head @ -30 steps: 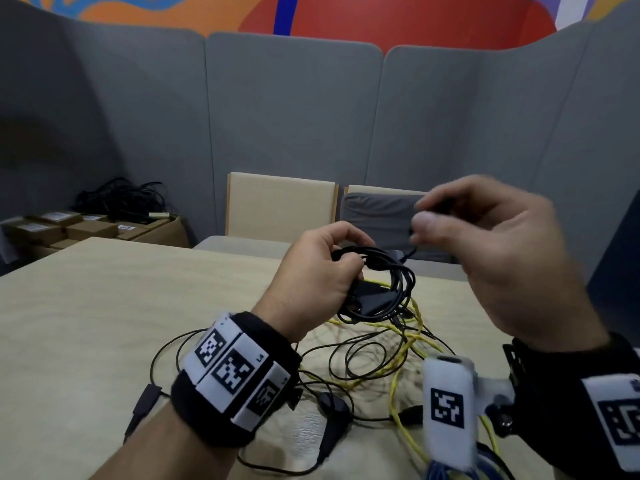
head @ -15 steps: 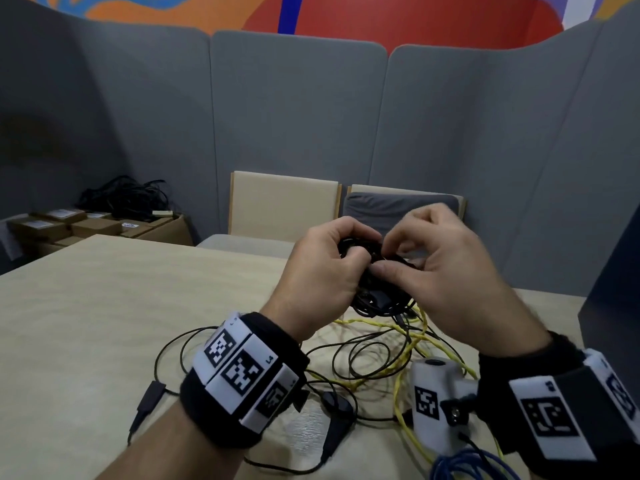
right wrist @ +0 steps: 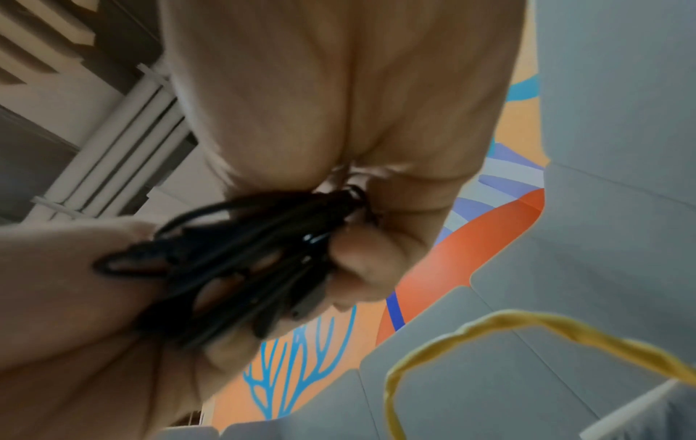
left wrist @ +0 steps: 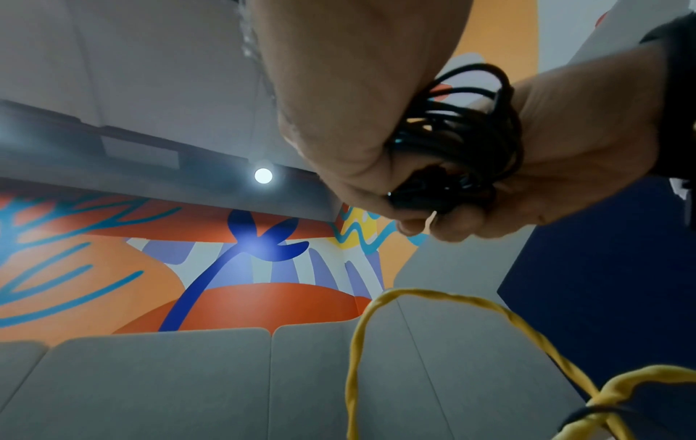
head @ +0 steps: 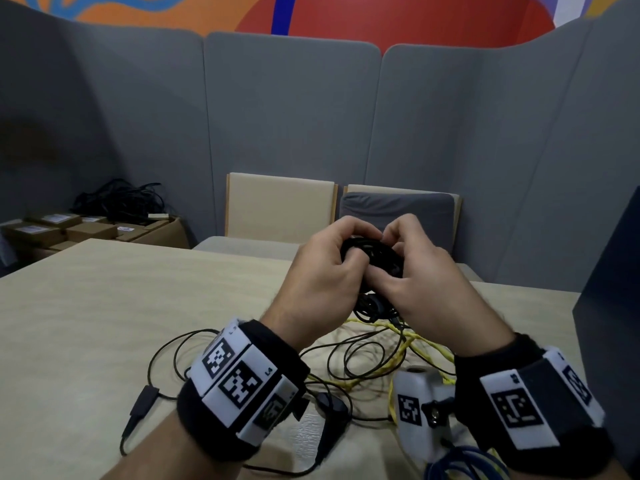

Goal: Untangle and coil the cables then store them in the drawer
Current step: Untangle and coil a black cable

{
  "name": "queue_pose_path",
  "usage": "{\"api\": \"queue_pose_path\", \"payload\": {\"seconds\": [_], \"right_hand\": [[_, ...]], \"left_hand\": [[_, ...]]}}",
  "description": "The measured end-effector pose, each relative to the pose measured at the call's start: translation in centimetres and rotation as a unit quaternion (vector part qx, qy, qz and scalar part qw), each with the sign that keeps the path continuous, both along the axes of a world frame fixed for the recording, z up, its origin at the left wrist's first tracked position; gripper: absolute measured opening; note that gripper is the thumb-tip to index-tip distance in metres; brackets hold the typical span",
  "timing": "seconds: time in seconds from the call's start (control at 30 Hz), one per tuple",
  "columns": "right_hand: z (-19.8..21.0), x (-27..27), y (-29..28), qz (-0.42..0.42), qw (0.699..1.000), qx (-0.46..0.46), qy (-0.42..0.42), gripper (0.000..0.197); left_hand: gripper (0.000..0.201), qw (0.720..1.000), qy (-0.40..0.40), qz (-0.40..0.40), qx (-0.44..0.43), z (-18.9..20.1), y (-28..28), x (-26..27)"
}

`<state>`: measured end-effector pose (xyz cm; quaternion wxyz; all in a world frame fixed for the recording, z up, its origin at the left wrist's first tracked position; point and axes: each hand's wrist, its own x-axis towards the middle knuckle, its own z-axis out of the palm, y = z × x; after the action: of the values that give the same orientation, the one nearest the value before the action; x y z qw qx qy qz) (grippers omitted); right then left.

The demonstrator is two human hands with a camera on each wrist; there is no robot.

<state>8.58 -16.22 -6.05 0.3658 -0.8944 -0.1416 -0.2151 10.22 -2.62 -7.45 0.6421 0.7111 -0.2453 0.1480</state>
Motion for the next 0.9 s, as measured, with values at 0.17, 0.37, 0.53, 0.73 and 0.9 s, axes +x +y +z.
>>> {"api": "queue_pose_path", "payload": {"seconds": [0.17,0.37,0.53,0.73,0.9], "right_hand": [[0.3,0.3,-0.4,-0.022,0.997,0.064,-0.032,0.040],[0.4,0.2,-1.4,0.112,0.966,0.212,0.097,0.033],[0.9,0.0,-1.9,0.162,0.937,0.280,0.130,0.034],[0.4,0.7,-2.9,0.192,0.872,0.408,0.192,0.025],[-0.2,0.8,-2.4,0.270,0.853,0.388,0.219,0.035]], "left_hand": [[0.033,0.999,0.034,-0.024,-0.022,-0.4,-0.3,0.2],[0.028,0.998,0.034,-0.040,-0.037,-0.3,-0.4,0.3],[0.030,0.996,0.046,-0.049,-0.066,0.2,0.1,0.2],[0.032,0.988,0.067,-0.047,-0.131,0.8,0.1,-0.1],[0.031,0.994,0.023,-0.003,-0.105,0.6,0.2,0.0]]}}
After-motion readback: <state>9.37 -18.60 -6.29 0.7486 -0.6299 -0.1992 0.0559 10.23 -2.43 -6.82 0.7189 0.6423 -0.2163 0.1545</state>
